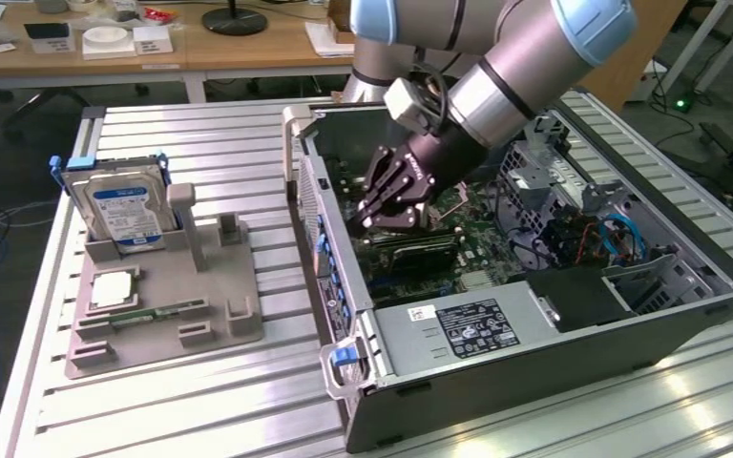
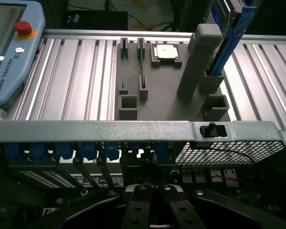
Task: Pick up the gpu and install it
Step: 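Press down on the gpu until it lock into place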
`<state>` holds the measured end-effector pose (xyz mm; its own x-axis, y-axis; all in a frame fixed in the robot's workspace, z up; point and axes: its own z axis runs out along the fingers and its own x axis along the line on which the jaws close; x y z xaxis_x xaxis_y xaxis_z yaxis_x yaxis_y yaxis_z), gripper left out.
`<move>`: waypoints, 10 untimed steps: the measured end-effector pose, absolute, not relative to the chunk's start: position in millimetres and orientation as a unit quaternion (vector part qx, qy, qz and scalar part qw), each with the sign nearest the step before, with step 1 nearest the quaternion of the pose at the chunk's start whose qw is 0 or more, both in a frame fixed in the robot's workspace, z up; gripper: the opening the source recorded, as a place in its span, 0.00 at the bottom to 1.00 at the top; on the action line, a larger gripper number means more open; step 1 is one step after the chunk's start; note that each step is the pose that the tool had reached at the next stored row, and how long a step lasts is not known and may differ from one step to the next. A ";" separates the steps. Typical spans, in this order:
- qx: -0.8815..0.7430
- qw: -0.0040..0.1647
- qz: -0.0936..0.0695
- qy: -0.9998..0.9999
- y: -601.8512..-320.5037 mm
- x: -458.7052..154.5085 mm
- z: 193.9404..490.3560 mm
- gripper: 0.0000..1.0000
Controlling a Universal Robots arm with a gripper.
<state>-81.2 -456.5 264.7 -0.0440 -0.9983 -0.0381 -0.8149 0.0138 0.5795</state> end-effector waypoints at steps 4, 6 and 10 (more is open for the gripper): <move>0.662 0.198 -0.233 -0.684 -457.9 -81.2 263.1 0.10; 0.662 0.198 -0.233 -0.684 -457.9 -81.3 261.9 0.10; 0.662 0.199 -0.234 -0.684 -457.9 -82.9 260.2 0.10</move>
<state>-82.9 -457.9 260.2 -0.0441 -0.9983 -0.0376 -0.8124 0.0139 0.5829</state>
